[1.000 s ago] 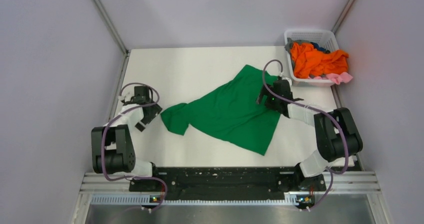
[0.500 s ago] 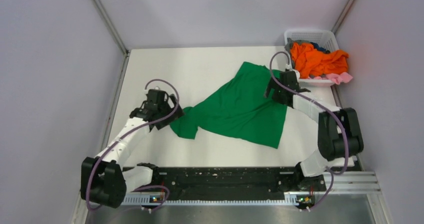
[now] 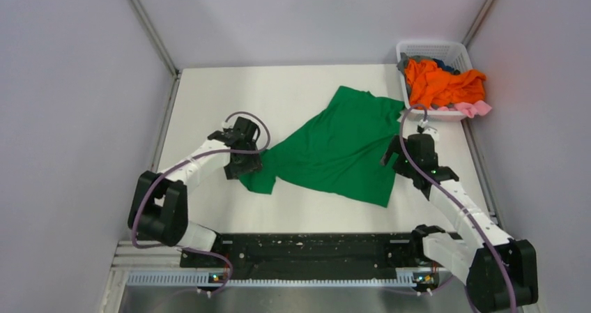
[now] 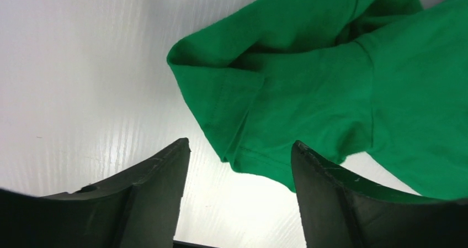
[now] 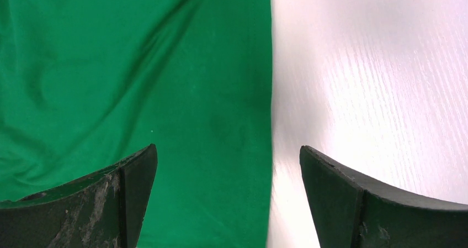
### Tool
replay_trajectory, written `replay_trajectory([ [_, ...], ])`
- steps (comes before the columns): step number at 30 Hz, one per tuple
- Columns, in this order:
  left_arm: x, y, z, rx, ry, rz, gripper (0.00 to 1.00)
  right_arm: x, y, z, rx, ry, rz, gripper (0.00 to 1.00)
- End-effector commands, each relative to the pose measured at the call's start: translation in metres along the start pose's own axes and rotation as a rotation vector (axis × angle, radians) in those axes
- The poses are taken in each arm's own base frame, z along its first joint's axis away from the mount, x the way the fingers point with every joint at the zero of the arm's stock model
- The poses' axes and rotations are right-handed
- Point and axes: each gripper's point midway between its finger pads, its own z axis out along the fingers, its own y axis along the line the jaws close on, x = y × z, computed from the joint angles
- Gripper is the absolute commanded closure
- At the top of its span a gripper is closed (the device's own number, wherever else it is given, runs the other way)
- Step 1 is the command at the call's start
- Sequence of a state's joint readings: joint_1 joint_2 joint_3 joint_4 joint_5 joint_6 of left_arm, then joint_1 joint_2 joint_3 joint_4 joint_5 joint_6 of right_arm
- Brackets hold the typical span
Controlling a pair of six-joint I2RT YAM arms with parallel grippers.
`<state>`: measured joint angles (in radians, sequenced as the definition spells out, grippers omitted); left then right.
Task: Fold and stack the t-shirts
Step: Flatten out the tshirt
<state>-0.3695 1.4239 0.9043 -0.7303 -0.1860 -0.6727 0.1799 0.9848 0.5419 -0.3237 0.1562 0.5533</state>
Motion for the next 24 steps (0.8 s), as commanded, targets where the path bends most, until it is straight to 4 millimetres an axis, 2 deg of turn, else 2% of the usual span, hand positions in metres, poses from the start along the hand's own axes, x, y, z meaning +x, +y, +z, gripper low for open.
replay_trajectory([
  [1, -0.014, 0.002, 0.007, -0.063, -0.018, 0.035, 0.31, -0.002, 0.001, -0.008, -0.016, -0.019, 0.021, 0.01],
  [6, -0.011, 0.02, 0.019, -0.195, 0.007, 0.039, 0.48, -0.002, -0.003, -0.008, 0.009, -0.013, 0.009, 0.01],
  [11, -0.014, 0.031, 0.024, -0.257, -0.019, 0.036, 0.49, 0.0, -0.004, -0.008, 0.01, -0.007, 0.008, 0.01],
  [15, -0.013, 0.026, 0.029, -0.234, -0.014, 0.034, 0.52, 0.001, -0.005, -0.008, 0.009, -0.007, 0.005, 0.01],
  [21, -0.014, 0.006, 0.027, -0.097, -0.036, 0.038, 0.51, 0.001, -0.006, -0.007, 0.017, -0.009, 0.004, 0.01],
  [24, -0.012, 0.002, 0.03, -0.076, -0.031, 0.04, 0.51, 0.001, -0.006, -0.007, 0.015, -0.007, 0.004, 0.01],
])
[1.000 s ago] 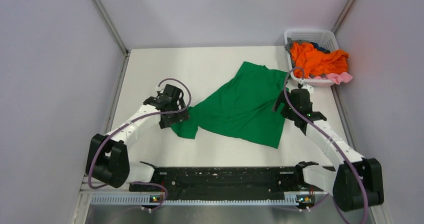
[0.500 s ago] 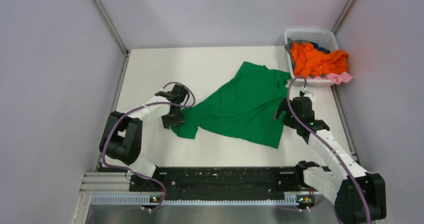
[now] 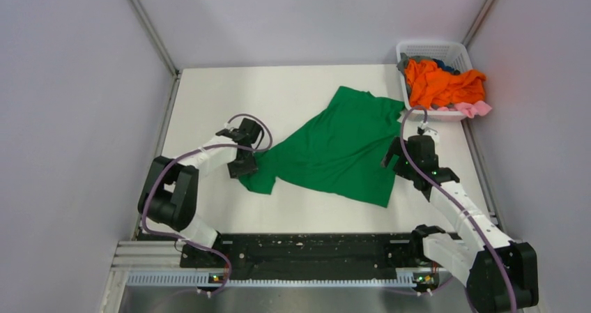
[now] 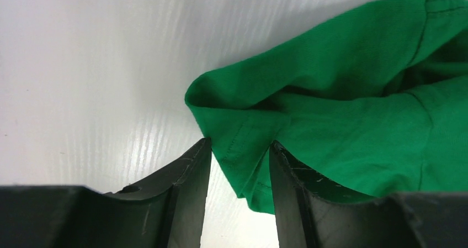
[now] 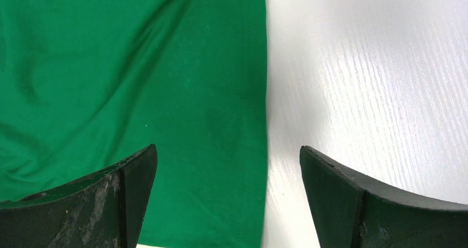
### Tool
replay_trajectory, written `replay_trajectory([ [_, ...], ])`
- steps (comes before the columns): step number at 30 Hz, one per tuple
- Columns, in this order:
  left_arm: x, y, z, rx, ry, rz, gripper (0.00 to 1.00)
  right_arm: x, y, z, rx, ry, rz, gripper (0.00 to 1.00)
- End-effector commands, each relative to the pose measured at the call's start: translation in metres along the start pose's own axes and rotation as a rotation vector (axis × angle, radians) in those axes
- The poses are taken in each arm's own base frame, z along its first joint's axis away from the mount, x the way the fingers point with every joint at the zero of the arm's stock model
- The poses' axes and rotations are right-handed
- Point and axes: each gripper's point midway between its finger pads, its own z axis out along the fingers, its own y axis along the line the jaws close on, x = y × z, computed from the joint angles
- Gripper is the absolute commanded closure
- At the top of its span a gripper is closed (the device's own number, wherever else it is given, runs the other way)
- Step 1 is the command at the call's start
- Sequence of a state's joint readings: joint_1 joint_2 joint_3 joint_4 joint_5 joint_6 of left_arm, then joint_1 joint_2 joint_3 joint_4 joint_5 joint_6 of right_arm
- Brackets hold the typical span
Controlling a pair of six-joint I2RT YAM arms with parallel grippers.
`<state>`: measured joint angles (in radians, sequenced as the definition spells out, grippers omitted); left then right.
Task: Fold and stack the t-shirts
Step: Flatten out the tshirt
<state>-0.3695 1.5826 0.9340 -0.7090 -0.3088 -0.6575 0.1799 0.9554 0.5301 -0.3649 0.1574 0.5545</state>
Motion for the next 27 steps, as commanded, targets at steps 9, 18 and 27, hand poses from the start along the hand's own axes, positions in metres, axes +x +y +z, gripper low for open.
replay_trajectory([
  [9, 0.002, 0.002, 0.01, -0.024, -0.005, 0.004, 0.53, -0.005, 0.001, -0.003, -0.004, -0.023, 0.006, 0.01],
  [18, 0.018, 0.002, 0.019, 0.0, 0.022, -0.008, 0.58, -0.005, 0.001, -0.003, -0.008, -0.021, 0.006, 0.01],
  [27, 0.034, -0.009, 0.026, 0.057, 0.062, -0.104, 0.76, 0.0, 0.003, -0.006, -0.032, -0.015, 0.013, 0.01],
])
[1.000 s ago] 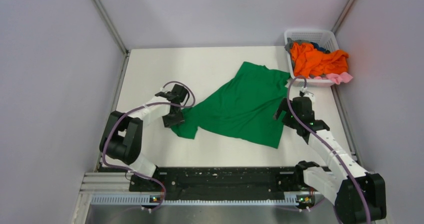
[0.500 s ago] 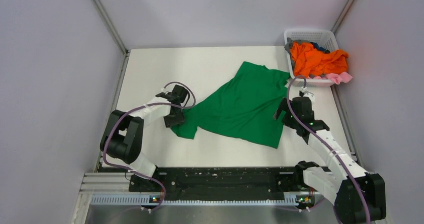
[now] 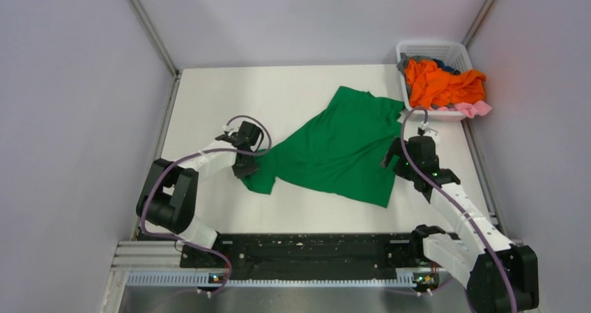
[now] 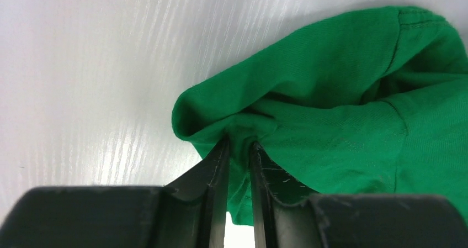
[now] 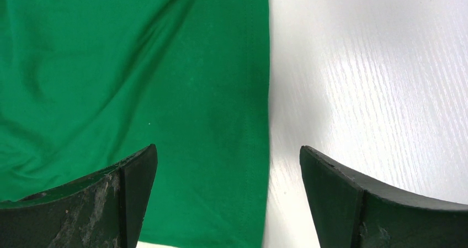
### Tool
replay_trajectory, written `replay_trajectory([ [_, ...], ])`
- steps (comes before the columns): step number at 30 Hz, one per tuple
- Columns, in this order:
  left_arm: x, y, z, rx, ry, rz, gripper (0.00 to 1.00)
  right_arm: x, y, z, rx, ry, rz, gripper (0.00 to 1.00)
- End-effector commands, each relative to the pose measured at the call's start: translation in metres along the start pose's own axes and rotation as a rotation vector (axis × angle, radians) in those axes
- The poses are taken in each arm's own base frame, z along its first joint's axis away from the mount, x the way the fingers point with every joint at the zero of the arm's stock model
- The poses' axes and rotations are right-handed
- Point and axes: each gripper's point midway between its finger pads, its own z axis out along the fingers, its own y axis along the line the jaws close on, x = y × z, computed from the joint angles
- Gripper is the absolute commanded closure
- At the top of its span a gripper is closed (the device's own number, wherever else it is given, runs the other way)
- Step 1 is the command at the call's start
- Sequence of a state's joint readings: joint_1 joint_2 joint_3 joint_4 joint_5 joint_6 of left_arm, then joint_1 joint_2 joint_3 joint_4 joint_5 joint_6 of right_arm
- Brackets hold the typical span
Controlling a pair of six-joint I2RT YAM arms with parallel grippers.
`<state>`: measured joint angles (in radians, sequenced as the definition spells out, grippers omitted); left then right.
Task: Fold and stack the t-shirts
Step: Flatten out the tshirt
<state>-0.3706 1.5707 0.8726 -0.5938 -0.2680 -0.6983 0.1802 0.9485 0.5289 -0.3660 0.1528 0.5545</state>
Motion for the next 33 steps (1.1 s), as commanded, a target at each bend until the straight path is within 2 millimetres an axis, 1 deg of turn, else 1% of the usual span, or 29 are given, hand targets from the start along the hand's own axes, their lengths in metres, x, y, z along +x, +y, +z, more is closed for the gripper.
replay_trajectory([
  [1, 0.036, 0.009, 0.016, -0.022, 0.095, -0.065, 0.77, 0.001, 0.001, -0.006, -0.028, -0.014, 0.013, 0.01],
  [3, 0.045, 0.014, 0.013, -0.031, 0.112, -0.091, 0.77, 0.003, 0.001, -0.009, -0.031, -0.012, 0.015, 0.01],
  [6, 0.063, 0.024, 0.009, -0.037, 0.144, -0.125, 0.73, 0.005, 0.001, -0.012, -0.042, -0.012, 0.023, 0.01],
  [8, 0.073, 0.029, 0.006, -0.041, 0.149, -0.142, 0.73, 0.007, 0.002, -0.012, -0.048, -0.006, 0.028, 0.01],
  [9, 0.075, 0.031, 0.005, -0.041, 0.145, -0.144, 0.78, 0.008, 0.001, -0.012, -0.047, -0.003, 0.028, 0.01],
  [10, 0.076, 0.032, 0.004, -0.032, 0.136, -0.144, 0.87, 0.01, 0.001, -0.011, -0.048, 0.0, 0.028, 0.01],
  [11, 0.075, 0.031, 0.004, -0.027, 0.127, -0.15, 0.98, 0.012, 0.0, -0.011, -0.048, 0.006, 0.025, 0.01],
  [12, 0.074, 0.031, 0.004, -0.022, 0.12, -0.153, 1.0, 0.013, 0.0, -0.012, -0.05, 0.01, 0.022, 0.01],
  [15, 0.067, 0.024, -0.002, 0.011, 0.092, -0.16, 1.0, 0.019, -0.002, -0.016, -0.044, 0.037, 0.014, 0.02],
  [17, 0.06, 0.018, -0.011, 0.05, 0.056, -0.165, 1.0, 0.028, -0.003, -0.021, -0.047, 0.069, 0.011, 0.04],
  [18, 0.055, 0.015, -0.017, 0.073, 0.033, -0.168, 1.0, 0.034, -0.002, -0.024, -0.051, 0.087, 0.012, 0.05],
  [21, 0.046, 0.008, -0.033, 0.146, -0.029, -0.174, 1.0, 0.062, 0.01, -0.033, -0.077, 0.147, -0.029, 0.08],
  [23, 0.04, 0.006, -0.046, 0.201, -0.077, -0.186, 1.0, 0.079, 0.015, -0.036, -0.05, 0.177, -0.045, 0.1],
  [25, 0.035, 0.005, -0.056, 0.249, -0.123, -0.203, 1.0, 0.091, 0.012, -0.036, 0.001, 0.187, -0.075, 0.12],
  [26, 0.032, 0.004, -0.064, 0.285, -0.151, -0.214, 1.0, 0.096, 0.009, -0.037, 0.026, 0.196, -0.083, 0.14],
  [28, 0.03, 0.002, -0.073, 0.338, -0.179, -0.221, 1.0, 0.101, 0.0, -0.037, 0.077, 0.202, -0.098, 0.17],
  [30, 0.03, 0.001, -0.078, 0.374, -0.194, -0.224, 1.0, 0.105, -0.006, -0.038, 0.102, 0.21, -0.098, 0.18],
  [33, 0.032, -0.001, -0.083, 0.405, -0.189, -0.231, 1.0, 0.111, -0.006, -0.041, 0.094, 0.23, -0.078, 0.24],
])
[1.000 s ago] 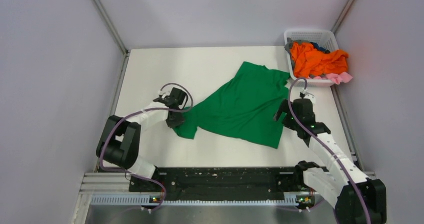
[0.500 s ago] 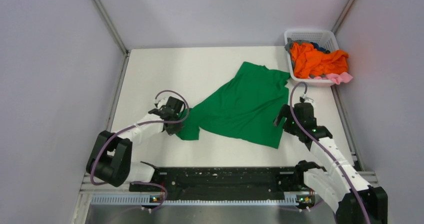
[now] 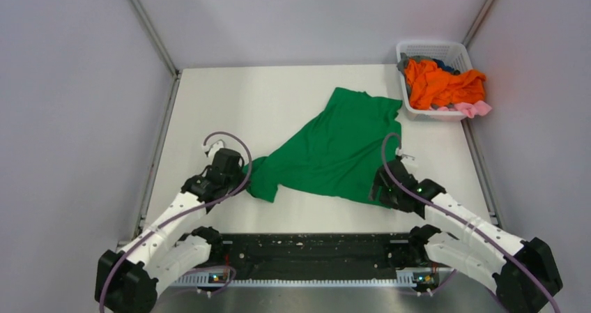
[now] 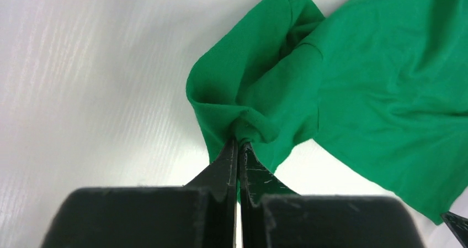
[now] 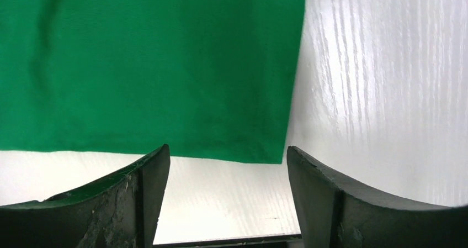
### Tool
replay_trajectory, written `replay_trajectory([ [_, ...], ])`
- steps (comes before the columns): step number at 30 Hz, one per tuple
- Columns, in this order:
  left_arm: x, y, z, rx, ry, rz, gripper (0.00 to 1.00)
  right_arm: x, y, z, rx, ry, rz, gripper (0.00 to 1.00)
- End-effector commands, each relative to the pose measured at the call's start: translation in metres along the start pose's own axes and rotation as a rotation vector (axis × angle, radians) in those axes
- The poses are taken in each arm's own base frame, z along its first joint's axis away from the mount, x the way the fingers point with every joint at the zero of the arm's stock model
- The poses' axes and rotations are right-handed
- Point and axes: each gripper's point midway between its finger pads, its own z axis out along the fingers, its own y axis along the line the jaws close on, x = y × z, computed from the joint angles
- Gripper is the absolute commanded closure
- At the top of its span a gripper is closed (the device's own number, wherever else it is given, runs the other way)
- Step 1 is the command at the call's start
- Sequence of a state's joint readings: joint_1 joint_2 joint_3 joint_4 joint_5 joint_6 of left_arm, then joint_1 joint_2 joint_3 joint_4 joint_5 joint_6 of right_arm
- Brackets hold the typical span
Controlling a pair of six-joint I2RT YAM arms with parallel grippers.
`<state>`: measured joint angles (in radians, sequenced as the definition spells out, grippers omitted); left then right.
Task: Fold and stack the t-shirts
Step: Flatten out the tshirt
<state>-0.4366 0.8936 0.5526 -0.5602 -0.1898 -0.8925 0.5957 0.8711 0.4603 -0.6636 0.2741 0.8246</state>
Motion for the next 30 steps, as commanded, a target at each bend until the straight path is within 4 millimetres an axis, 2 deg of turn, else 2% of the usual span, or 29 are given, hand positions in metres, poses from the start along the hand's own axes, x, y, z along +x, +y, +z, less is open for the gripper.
replay_trajectory([
  [1, 0.006, -0.006, -0.004, 0.048, 0.017, -0.023, 1.0, 0.008, -0.011, -0.001, 0.056, 0.0, 0.054, 0.27],
  [7, 0.005, -0.01, -0.006, 0.065, 0.013, -0.063, 1.0, 0.023, -0.018, 0.009, 0.104, 0.055, 0.049, 0.36],
  [19, -0.008, -0.02, -0.013, 0.122, -0.045, -0.058, 1.0, 0.01, -0.015, 0.037, 0.165, -0.004, 0.021, 0.5],
  [20, -0.009, -0.02, -0.013, 0.124, -0.049, -0.059, 1.0, 0.009, -0.016, 0.038, 0.172, -0.01, 0.019, 0.54],
  [22, -0.011, -0.02, -0.014, 0.121, -0.058, -0.058, 1.0, 0.007, -0.015, 0.038, 0.167, -0.018, 0.017, 0.67],
  [25, -0.016, -0.023, -0.017, 0.13, -0.074, -0.06, 1.0, 0.001, -0.006, 0.034, 0.118, -0.038, 0.021, 0.96],
  [26, -0.018, -0.026, -0.019, 0.14, -0.08, -0.061, 1.0, -0.003, -0.004, 0.031, 0.101, -0.05, 0.023, 1.0],
  [28, -0.026, -0.033, -0.025, 0.169, -0.105, -0.062, 1.0, -0.014, 0.004, 0.023, 0.057, -0.091, 0.025, 1.0],
  [30, -0.04, -0.043, -0.035, 0.201, -0.15, -0.058, 1.0, -0.036, 0.017, 0.006, -0.005, -0.162, 0.028, 1.0],
])
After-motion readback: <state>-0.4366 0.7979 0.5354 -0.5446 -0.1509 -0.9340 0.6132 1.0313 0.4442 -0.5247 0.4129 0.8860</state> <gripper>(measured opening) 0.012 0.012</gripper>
